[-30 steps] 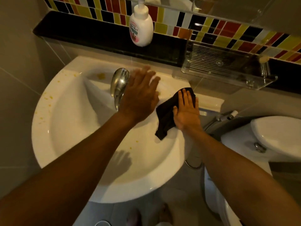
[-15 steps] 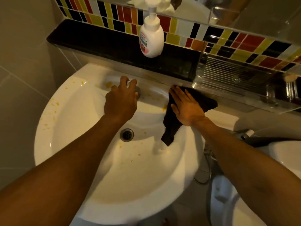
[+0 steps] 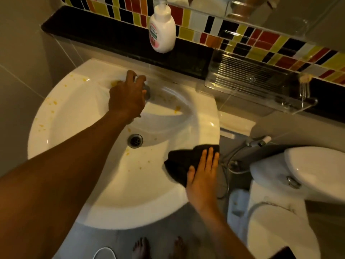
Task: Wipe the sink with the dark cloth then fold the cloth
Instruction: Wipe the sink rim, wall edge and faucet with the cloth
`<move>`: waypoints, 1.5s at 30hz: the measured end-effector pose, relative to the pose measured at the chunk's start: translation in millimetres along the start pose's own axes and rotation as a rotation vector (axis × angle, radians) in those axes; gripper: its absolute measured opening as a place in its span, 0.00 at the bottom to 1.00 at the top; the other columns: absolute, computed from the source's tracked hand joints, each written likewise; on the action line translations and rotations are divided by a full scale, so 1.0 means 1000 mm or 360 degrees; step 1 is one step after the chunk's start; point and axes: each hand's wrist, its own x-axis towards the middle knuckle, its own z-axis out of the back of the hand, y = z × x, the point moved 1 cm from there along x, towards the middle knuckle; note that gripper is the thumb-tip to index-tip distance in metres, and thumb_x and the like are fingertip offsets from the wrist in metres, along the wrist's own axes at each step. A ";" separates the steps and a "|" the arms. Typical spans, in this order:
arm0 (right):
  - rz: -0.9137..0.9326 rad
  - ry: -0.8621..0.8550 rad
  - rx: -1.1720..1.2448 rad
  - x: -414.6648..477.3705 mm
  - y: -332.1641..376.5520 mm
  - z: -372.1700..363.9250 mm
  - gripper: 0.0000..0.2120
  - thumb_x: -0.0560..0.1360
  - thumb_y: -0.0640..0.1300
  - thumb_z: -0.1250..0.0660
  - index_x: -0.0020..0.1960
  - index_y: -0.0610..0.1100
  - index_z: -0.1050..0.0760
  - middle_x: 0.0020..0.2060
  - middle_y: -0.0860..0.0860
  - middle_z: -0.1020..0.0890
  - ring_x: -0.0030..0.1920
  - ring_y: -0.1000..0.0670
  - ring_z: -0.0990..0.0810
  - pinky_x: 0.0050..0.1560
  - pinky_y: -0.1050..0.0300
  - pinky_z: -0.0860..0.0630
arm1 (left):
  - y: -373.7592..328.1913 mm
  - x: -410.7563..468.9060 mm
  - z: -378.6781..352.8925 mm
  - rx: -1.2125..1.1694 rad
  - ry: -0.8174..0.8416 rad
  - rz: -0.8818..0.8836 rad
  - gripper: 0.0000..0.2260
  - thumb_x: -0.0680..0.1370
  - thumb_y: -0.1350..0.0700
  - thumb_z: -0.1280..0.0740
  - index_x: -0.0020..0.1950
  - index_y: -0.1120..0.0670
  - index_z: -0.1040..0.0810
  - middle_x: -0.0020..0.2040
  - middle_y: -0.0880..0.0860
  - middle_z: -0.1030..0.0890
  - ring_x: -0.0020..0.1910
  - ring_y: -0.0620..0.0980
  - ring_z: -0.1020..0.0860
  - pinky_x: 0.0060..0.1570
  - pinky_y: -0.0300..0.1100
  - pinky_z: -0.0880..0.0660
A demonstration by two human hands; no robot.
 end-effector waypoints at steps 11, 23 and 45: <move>0.0071 0.0010 -0.0093 0.075 -0.009 0.014 0.32 0.81 0.53 0.49 0.78 0.42 0.56 0.78 0.45 0.51 0.78 0.45 0.58 0.77 0.43 0.50 | -0.002 -0.004 -0.001 0.0055 0.0003 0.0017 0.18 0.78 0.51 0.36 0.68 0.51 0.33 0.68 0.58 0.33 0.50 0.64 0.23 0.48 0.57 0.23; 0.0892 -0.0013 -0.0768 0.217 0.044 0.006 0.29 0.80 0.54 0.58 0.76 0.40 0.47 0.76 0.43 0.41 0.77 0.43 0.47 0.76 0.41 0.48 | -0.002 -0.004 -0.006 0.0066 -0.0067 0.0003 0.19 0.78 0.50 0.37 0.68 0.49 0.33 0.68 0.54 0.32 0.52 0.59 0.23 0.45 0.53 0.21; 0.0941 0.0131 -0.0329 0.208 0.126 -0.049 0.32 0.78 0.57 0.63 0.77 0.44 0.46 0.77 0.46 0.43 0.78 0.46 0.51 0.77 0.47 0.54 | -0.002 -0.001 -0.011 0.0174 -0.0070 0.0077 0.19 0.79 0.47 0.40 0.70 0.48 0.35 0.70 0.54 0.33 0.55 0.56 0.23 0.44 0.46 0.22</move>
